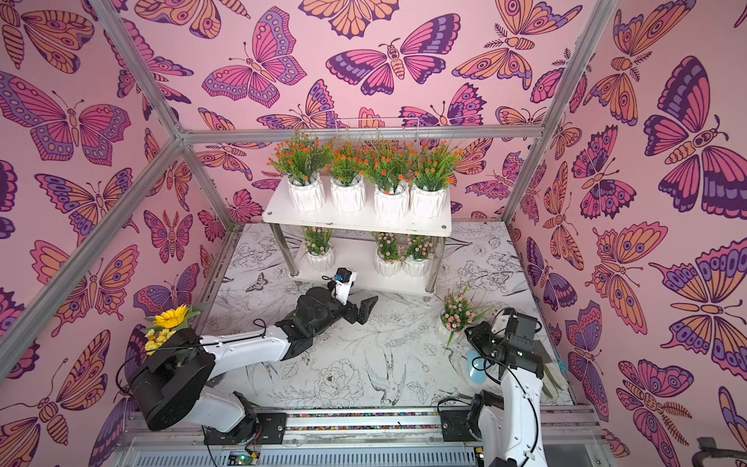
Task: Place the baby's breath potted plants on the rack by color
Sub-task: Pick up the baby's breath potted plant from the center of the board.
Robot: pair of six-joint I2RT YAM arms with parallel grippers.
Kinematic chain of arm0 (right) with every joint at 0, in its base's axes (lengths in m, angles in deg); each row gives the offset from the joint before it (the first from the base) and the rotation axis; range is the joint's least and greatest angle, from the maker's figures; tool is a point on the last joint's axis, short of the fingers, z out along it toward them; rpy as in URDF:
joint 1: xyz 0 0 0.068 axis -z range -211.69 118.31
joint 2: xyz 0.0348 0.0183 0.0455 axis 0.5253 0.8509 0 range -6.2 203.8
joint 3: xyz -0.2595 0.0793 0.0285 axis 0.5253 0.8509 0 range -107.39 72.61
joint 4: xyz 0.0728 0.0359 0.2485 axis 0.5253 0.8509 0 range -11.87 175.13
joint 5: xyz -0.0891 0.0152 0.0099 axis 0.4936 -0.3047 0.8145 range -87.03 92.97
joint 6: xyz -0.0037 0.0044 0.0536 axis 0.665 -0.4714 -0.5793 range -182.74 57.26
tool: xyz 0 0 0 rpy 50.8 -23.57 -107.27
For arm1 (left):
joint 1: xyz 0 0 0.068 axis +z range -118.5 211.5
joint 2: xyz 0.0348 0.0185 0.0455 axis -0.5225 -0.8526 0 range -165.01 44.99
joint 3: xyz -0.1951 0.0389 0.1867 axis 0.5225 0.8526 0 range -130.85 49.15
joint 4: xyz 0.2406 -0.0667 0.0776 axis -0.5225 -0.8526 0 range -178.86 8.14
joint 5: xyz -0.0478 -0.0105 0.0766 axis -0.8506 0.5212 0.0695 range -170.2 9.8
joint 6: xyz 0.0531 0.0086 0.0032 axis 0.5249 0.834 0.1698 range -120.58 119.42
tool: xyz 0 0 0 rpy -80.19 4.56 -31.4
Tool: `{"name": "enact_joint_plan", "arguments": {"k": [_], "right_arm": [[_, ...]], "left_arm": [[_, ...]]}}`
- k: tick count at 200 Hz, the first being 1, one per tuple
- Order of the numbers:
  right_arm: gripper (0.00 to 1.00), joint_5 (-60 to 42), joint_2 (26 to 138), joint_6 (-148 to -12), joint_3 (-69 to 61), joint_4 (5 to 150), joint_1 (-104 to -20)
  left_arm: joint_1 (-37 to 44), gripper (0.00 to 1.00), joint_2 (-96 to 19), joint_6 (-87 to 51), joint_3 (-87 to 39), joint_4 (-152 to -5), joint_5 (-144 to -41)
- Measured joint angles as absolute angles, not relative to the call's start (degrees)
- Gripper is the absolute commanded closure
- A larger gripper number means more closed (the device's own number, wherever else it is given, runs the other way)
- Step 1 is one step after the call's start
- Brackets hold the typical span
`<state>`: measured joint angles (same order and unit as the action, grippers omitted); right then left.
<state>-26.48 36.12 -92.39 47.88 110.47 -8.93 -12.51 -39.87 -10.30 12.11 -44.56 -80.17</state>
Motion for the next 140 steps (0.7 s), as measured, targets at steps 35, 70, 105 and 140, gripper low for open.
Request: {"name": "enact_joint_plan", "arguments": {"k": [35,70,105,140], "right_arm": [[0.75,-25.54,37.24,-91.80,46.62,110.23,-9.84],[0.76,-24.84,38.79,-91.01,45.33,109.26,-10.96],[0.77,-23.55,40.74,-90.75,45.13,108.54,-12.66],[0.78,-21.59,42.11,-90.33,44.93,107.91,-14.96]], "left_arm": [[-12.51,0.00,-39.87,-10.32,12.11,-44.56,-80.17],[-12.51,0.00,-39.89,-10.54,12.11,-44.54,-80.19],[-12.51,0.00,-39.89,-10.71,12.11,-44.54,-80.17],[-12.51,0.00,-40.17,-10.74,12.11,-44.54,-80.17]]}}
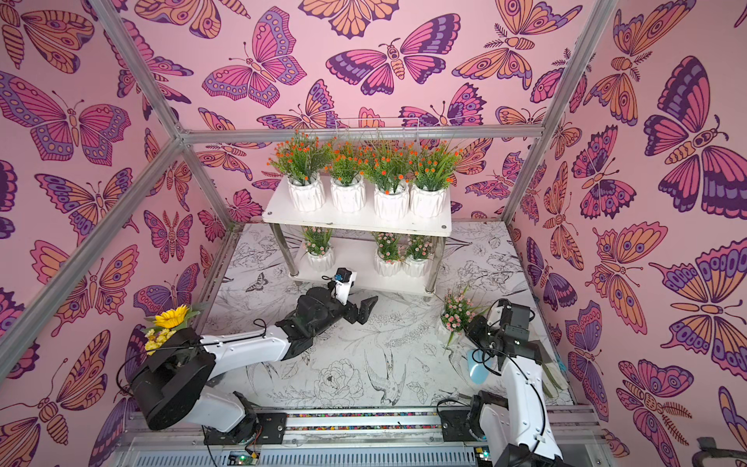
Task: Place the baby's breath potted plants on the rack by color
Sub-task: Pick up the baby's breath potted plant from the center of the board.
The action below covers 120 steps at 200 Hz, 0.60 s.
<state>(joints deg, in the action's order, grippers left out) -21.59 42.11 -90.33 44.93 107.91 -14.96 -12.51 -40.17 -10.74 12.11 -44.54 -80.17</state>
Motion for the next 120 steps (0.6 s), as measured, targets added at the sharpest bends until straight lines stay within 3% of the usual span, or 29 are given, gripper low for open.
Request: {"name": "enact_joint_plan", "arguments": {"k": [120], "right_arm": [[0.80,-11.38,45.63,-89.39,42.09,107.67,-23.00]], "left_arm": [[-12.51,0.00,-40.76,-10.74,11.87,-44.54,-80.17]]}}
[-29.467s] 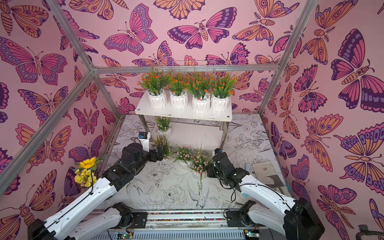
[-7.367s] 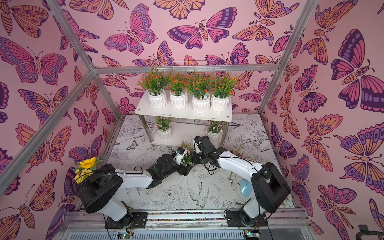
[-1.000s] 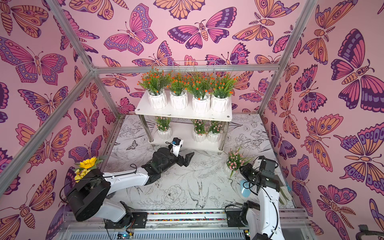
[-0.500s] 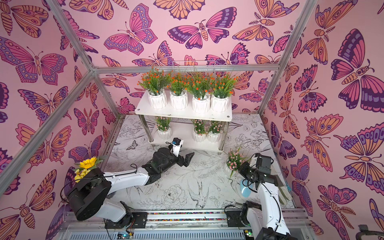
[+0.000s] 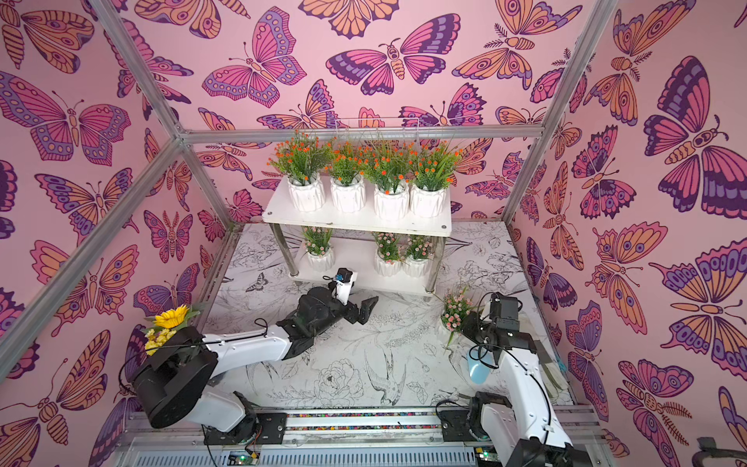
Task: Place the baby's breath potted plants on the rack by color
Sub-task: Pick up the baby's breath potted plant from the center of the board.
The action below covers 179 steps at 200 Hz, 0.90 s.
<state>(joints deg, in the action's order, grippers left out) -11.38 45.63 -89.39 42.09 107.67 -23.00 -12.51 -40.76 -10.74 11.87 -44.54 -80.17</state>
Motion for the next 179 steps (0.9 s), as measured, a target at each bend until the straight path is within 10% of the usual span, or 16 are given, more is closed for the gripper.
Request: {"name": "enact_joint_plan", "arguments": {"k": [179], "right_arm": [[0.87,-2.48,51.75,-88.08,38.77,107.82,-29.93]], "left_arm": [[-12.51,0.00,-40.74,-10.78,11.87,-44.56,-80.17]]}}
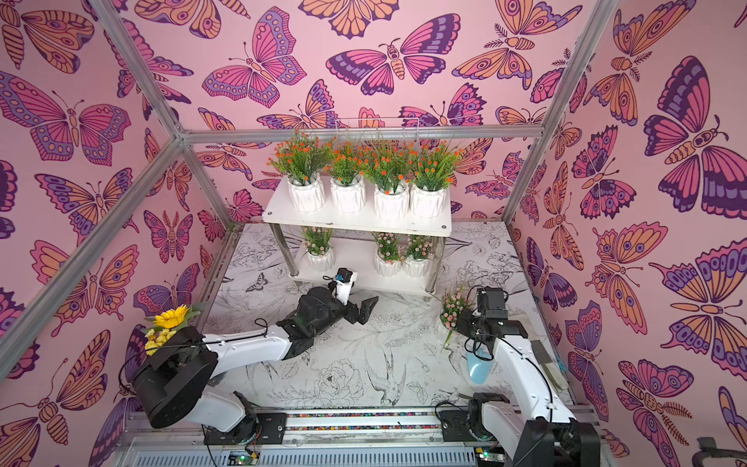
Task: Place the baby's breath potted plants on the rack by color
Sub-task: Pick up the baby's breath potted plant from the center of the board.
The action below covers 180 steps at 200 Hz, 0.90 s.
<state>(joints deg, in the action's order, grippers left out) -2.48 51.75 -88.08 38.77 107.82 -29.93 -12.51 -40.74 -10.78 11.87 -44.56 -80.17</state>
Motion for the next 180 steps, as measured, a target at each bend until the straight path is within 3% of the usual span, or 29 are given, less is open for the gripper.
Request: {"name": "enact_joint_plan", "arguments": {"k": [99,180], "right_arm": [[0.94,-3.86,51.16,-86.86,36.45,111.63,-32.64],[0.95,-5.92,52.39,-88.50,34.70,111.14,-41.67]], "left_arm": [[-12.51,0.00,-36.57,-10.04,14.14,-46.40,-80.26],[-12.51,0.00,-34.51,-9.75,20.50,-45.20,-86.77]]}}
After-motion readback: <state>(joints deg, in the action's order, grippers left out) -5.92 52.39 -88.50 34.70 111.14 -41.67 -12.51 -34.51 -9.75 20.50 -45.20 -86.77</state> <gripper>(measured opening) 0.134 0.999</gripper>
